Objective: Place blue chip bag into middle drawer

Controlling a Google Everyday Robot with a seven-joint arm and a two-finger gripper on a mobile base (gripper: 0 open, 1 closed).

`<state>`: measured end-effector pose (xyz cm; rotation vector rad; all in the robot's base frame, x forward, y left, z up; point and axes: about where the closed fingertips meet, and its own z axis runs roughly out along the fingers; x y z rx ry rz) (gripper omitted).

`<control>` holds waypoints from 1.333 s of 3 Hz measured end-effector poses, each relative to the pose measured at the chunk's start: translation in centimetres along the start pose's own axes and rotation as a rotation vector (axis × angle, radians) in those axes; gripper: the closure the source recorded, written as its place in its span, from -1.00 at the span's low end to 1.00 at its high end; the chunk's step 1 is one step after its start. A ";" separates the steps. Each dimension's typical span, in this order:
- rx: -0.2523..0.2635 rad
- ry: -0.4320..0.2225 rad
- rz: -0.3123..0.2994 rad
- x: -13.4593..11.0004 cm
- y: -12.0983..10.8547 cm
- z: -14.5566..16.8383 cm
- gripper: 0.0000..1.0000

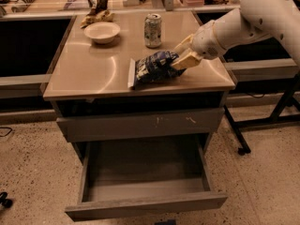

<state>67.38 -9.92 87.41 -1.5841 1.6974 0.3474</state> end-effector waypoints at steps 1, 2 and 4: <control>-0.044 -0.006 -0.010 -1.3 2.7 -1.9 0.74; -0.084 -0.012 -0.015 -2.8 5.6 -4.3 1.00; -0.133 0.008 0.067 -5.7 13.8 -11.0 1.00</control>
Offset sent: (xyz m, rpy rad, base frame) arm -0.1127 -0.0019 0.0548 -0.0014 0.0698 0.0984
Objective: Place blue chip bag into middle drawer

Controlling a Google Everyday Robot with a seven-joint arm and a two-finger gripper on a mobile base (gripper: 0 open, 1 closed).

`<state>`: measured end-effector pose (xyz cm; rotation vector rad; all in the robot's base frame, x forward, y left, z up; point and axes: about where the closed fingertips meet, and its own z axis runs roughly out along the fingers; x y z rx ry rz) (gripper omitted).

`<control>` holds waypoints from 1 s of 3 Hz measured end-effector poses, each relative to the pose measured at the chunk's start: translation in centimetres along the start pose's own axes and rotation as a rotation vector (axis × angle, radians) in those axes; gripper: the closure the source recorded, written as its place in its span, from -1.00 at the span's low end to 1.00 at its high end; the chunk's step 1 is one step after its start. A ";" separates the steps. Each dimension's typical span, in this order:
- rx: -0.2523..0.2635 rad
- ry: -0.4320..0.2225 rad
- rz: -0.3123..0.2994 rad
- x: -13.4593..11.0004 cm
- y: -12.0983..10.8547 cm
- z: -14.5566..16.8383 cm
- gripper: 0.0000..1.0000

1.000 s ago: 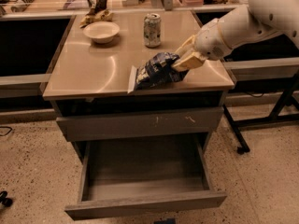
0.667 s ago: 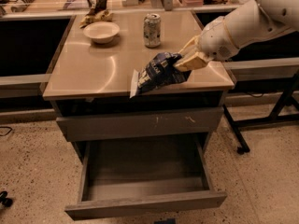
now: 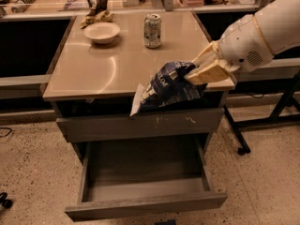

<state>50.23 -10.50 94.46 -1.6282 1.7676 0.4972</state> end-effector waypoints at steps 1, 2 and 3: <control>-0.030 0.024 0.058 -1.4 4.0 -2.3 1.00; -0.053 0.060 0.035 -0.7 4.4 -0.9 1.00; -0.040 0.093 -0.035 2.2 5.6 1.7 1.00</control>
Offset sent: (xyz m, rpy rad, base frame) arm -0.0283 0.0029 -0.0301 -0.1337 0.0360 0.0510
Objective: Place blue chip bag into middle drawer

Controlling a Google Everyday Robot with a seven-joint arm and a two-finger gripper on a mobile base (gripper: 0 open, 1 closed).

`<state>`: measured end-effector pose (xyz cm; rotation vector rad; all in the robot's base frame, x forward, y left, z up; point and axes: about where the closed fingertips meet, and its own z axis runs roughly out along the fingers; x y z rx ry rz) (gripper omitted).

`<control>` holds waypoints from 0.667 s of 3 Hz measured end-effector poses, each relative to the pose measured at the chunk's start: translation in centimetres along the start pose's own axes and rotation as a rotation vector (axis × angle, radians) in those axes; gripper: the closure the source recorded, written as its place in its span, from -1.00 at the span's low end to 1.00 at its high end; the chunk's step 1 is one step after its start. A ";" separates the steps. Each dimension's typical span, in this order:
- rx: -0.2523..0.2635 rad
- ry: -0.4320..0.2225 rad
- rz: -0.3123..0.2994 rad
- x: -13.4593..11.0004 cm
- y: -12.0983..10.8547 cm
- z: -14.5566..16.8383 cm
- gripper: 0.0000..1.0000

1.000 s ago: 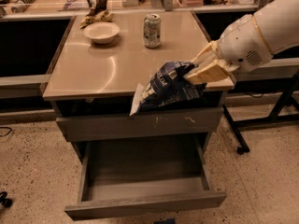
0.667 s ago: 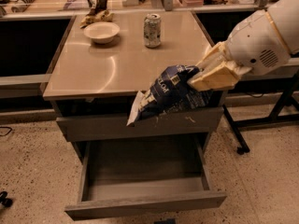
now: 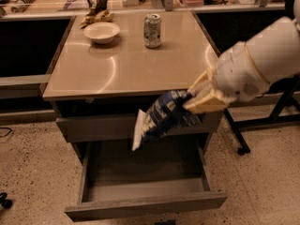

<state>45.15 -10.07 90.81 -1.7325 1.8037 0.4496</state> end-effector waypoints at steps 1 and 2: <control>0.023 -0.024 0.008 5.6 2.4 4.4 1.00; 0.012 -0.070 0.080 12.2 4.7 9.8 1.00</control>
Offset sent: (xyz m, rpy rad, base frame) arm -0.0346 -0.0561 -0.2776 0.1751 0.1163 -0.1202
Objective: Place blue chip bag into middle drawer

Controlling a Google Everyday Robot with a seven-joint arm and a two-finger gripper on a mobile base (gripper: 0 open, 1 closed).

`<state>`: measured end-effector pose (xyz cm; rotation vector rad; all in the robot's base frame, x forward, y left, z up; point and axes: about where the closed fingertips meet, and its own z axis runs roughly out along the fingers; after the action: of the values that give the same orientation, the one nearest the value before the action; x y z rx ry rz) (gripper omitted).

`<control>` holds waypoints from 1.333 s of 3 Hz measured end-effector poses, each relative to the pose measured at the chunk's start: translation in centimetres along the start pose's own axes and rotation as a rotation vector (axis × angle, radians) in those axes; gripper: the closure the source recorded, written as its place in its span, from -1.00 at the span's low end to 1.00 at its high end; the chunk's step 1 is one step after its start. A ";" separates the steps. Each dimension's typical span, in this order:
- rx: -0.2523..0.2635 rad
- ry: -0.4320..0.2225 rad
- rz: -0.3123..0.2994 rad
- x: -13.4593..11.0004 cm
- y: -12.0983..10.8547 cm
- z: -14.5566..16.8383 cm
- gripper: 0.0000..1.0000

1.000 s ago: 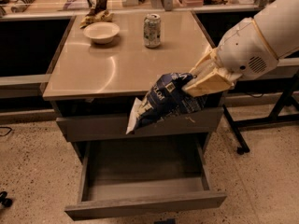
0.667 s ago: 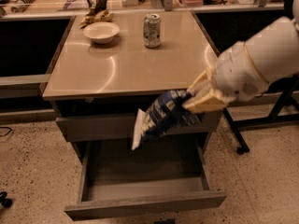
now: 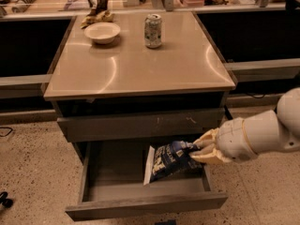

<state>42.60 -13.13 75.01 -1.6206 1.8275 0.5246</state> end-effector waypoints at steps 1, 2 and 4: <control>-0.047 -0.038 0.116 7.5 1.5 5.7 1.00; -0.047 -0.038 0.116 7.5 1.5 5.8 1.00; 0.005 -0.073 -0.018 7.4 -1.9 11.7 1.00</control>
Offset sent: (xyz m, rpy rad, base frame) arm -0.0058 -0.0138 -0.0742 0.0405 0.0769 -0.0408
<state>46.43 -11.07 61.77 -1.5918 1.7579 0.5636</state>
